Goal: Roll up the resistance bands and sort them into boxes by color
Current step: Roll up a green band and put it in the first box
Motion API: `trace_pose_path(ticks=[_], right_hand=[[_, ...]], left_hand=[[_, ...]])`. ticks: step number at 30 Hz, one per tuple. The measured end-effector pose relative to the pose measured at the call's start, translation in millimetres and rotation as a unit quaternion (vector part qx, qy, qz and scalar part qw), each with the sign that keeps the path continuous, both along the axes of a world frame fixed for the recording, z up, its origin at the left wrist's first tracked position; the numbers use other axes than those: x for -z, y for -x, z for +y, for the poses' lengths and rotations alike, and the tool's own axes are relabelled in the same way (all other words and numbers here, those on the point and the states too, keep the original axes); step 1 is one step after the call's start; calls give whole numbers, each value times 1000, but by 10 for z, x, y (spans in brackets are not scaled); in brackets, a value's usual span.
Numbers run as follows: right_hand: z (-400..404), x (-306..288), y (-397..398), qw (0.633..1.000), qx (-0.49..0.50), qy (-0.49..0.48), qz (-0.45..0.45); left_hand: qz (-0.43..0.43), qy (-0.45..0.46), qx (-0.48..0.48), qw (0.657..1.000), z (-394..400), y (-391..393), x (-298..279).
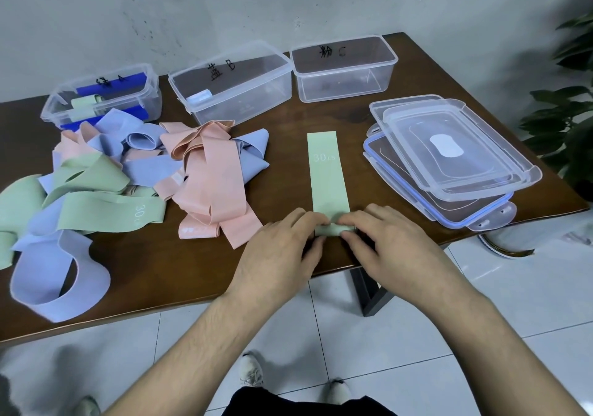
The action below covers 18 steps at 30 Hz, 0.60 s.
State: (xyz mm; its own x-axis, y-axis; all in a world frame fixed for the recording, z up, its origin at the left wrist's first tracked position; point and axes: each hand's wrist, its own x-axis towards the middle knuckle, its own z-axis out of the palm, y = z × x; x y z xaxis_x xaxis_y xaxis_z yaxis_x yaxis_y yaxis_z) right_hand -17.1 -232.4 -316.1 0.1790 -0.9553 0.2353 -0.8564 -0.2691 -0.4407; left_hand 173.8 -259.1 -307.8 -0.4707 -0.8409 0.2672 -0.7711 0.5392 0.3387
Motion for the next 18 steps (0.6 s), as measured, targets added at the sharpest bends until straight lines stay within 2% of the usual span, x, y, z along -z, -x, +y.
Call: trace_pose_path(ticks=[11,18], right_hand=[[-14,-27,-42,999,30,-5,11],[-121,-58,-28,999,19,-33,19]], left_hand=[[-18,-44,-17,999,-94,15,-46],[-18,-26,-13,999,-114,12,-27]])
